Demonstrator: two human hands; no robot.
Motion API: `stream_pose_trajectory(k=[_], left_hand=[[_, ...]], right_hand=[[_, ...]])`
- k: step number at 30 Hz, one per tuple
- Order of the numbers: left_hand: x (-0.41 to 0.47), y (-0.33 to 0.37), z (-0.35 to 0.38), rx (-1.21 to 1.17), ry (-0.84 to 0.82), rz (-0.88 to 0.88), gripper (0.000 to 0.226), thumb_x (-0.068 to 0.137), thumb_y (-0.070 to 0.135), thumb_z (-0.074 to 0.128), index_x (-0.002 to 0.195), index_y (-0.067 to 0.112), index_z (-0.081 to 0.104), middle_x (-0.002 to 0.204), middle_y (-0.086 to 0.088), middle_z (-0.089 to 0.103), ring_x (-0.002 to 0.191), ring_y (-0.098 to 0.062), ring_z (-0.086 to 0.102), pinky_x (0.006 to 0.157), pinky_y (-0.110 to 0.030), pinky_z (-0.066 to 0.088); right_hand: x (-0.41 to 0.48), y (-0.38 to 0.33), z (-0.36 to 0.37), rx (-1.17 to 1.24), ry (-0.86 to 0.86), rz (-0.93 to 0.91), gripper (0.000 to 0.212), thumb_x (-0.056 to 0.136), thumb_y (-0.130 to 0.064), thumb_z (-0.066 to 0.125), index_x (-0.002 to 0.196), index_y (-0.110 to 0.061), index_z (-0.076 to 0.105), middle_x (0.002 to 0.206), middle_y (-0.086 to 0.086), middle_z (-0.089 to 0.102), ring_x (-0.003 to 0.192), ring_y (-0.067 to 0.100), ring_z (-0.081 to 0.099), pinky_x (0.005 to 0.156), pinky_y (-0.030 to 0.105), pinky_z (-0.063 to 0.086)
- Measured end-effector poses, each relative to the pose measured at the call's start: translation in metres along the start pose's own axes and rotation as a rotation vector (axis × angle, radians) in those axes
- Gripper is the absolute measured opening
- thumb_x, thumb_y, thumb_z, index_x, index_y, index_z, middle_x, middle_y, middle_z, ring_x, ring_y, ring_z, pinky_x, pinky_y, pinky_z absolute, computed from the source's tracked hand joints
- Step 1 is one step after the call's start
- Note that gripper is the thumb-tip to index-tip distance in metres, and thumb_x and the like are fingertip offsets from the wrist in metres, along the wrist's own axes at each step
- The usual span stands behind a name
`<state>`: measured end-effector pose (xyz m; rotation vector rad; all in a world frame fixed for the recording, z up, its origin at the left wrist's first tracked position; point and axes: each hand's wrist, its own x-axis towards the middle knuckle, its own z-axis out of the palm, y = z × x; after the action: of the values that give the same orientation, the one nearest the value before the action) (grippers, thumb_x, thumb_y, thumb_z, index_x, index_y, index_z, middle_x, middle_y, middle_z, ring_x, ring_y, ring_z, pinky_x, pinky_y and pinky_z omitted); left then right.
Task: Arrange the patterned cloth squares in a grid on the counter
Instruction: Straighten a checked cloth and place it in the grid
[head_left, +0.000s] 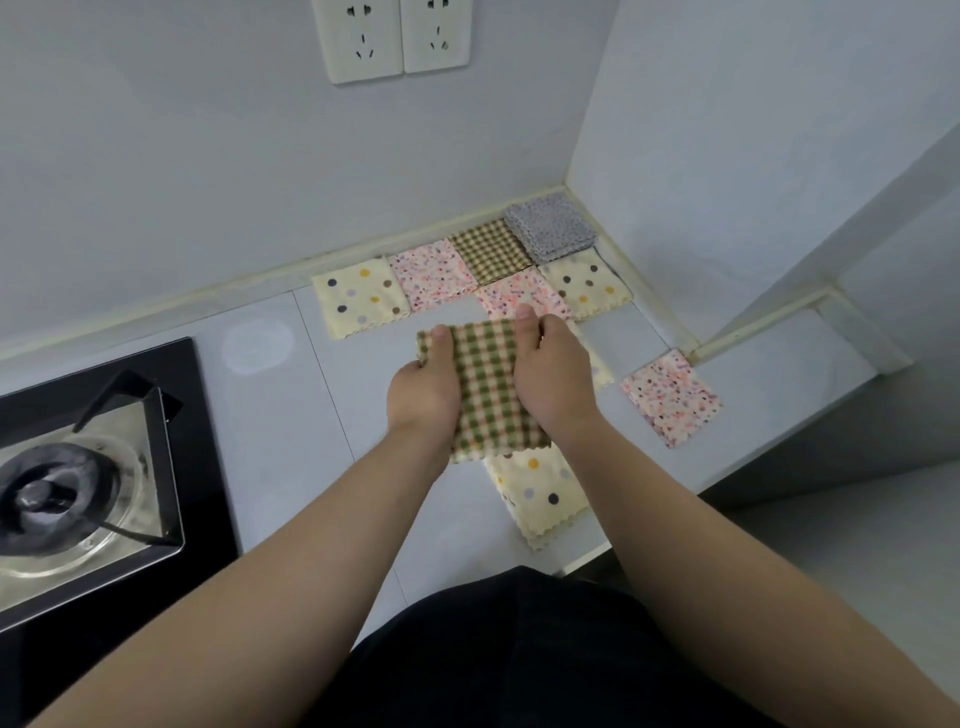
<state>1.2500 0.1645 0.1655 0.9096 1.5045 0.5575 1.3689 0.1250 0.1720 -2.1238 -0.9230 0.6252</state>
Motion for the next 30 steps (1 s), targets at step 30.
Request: stream_pose_trajectory(k=[30], left_hand=[[0.041, 0.003, -0.007, 0.100, -0.083, 0.044, 0.029, 0.100, 0.025, 0.053, 0.124, 0.023, 0.036, 0.106, 0.001, 0.061, 0.086, -0.014, 0.062, 0.068, -0.031, 0.052]], right_hand=[[0.023, 0.030, 0.005, 0.366, -0.207, 0.458, 0.030, 0.098, -0.031, 0.055, 0.128, -0.027, 0.051, 0.115, -0.002, 0.066, 0.102, 0.019, 0.065, 0.090, 0.042, 0.056]])
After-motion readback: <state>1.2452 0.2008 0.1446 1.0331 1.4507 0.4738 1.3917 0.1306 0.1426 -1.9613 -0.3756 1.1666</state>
